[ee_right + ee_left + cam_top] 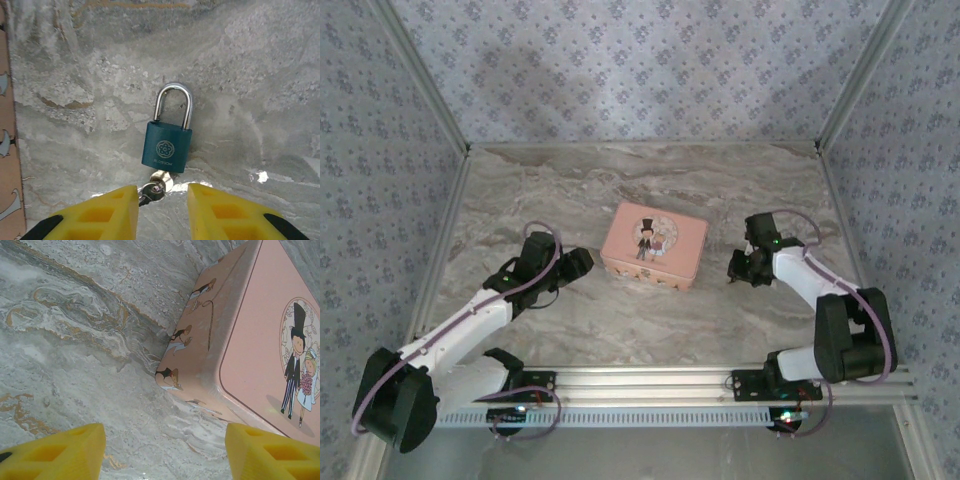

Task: Unlock a padlock with a key

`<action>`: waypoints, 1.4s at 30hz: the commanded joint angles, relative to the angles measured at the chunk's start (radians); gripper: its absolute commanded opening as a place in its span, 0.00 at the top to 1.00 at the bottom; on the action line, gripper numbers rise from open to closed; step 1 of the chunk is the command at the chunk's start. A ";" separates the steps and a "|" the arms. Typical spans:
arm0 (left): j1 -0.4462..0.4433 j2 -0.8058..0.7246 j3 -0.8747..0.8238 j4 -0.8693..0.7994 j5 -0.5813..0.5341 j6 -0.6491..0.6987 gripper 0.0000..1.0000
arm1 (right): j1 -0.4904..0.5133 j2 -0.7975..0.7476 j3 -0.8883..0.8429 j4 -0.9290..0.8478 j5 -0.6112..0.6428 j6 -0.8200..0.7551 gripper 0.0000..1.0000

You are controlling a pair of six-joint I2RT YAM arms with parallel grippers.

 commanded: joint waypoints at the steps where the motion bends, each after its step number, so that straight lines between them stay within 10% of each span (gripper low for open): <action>1: 0.008 -0.017 0.022 -0.036 -0.027 0.026 0.35 | 0.005 -0.060 0.048 -0.054 -0.011 0.001 0.67; 8: 0.037 -0.026 0.099 -0.138 -0.079 0.080 0.29 | 0.000 -0.205 0.120 -0.138 0.038 -0.006 0.47; 10: 0.061 -0.033 0.134 -0.171 -0.099 0.111 0.27 | -0.011 -0.226 0.145 -0.137 0.070 -0.013 0.00; 12: 0.086 -0.033 0.172 -0.203 -0.126 0.148 0.02 | -0.030 -0.237 0.161 -0.119 0.088 -0.016 0.00; 25: 0.229 0.087 0.342 -0.296 -0.425 0.502 0.02 | -0.084 -0.275 0.016 0.281 0.453 -0.100 0.00; 42: 0.407 0.316 -0.133 0.748 -0.460 0.703 0.02 | -0.090 0.014 -0.373 1.255 0.557 -0.352 0.00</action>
